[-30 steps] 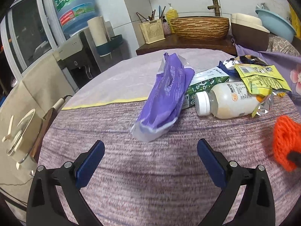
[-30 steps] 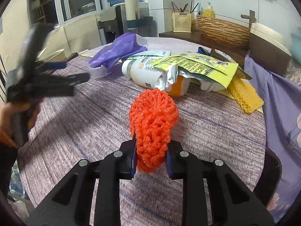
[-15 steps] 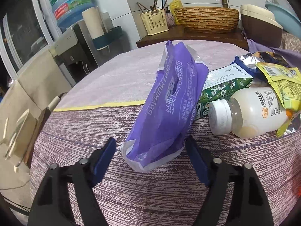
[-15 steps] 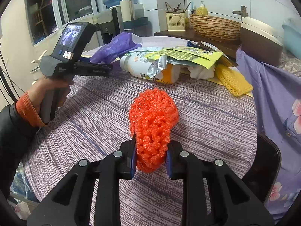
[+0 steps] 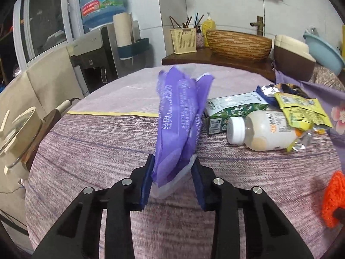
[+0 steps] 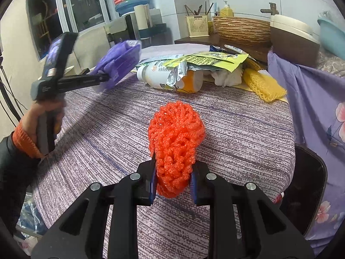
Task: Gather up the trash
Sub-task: 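Grasp the purple plastic bag with the left tool and lift it, then carry the orange mesh net over the black bin and open the right tool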
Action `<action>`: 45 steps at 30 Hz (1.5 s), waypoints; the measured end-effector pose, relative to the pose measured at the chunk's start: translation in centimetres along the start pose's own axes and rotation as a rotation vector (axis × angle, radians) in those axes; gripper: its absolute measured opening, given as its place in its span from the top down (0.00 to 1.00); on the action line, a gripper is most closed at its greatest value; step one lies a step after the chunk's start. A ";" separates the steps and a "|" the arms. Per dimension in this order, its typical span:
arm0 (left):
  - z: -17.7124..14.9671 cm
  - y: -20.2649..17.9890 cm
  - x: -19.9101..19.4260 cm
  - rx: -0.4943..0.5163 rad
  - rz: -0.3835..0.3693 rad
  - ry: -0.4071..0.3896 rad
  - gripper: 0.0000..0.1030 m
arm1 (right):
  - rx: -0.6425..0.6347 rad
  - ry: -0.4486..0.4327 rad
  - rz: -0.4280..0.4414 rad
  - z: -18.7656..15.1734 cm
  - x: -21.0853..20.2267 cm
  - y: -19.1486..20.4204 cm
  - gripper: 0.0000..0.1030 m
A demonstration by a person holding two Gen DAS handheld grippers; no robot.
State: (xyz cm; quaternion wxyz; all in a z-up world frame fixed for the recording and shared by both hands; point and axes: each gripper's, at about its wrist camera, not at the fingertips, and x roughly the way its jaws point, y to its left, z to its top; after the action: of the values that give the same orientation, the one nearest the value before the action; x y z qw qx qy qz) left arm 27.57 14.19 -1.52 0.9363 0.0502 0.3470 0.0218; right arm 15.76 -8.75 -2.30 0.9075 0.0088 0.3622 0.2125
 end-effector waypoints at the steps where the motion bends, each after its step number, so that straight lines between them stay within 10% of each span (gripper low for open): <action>1: -0.4 0.0 -0.9 0.001 -0.003 -0.015 0.70 | -0.001 -0.004 0.003 -0.1 -0.2 0.0 0.76; 23: -7.8 -7.7 -15.4 -0.024 -0.194 -0.217 0.81 | 0.056 -0.099 0.002 -5.2 -6.0 -3.1 0.76; 33: -7.1 -19.8 -17.0 0.148 -0.411 -0.270 0.81 | 0.227 -0.155 -0.159 -7.9 -10.1 -11.7 0.76; 45: -8.6 -32.0 -15.9 0.357 -0.598 -0.224 0.81 | 0.450 0.027 -0.350 -13.7 -4.1 -24.5 0.76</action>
State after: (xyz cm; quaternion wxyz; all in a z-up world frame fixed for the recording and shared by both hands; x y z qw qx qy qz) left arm 10.13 -18.19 -1.23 0.9100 0.1112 0.2398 -0.3194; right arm 13.37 -34.52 -13.88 0.9007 0.1443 0.4084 -0.0330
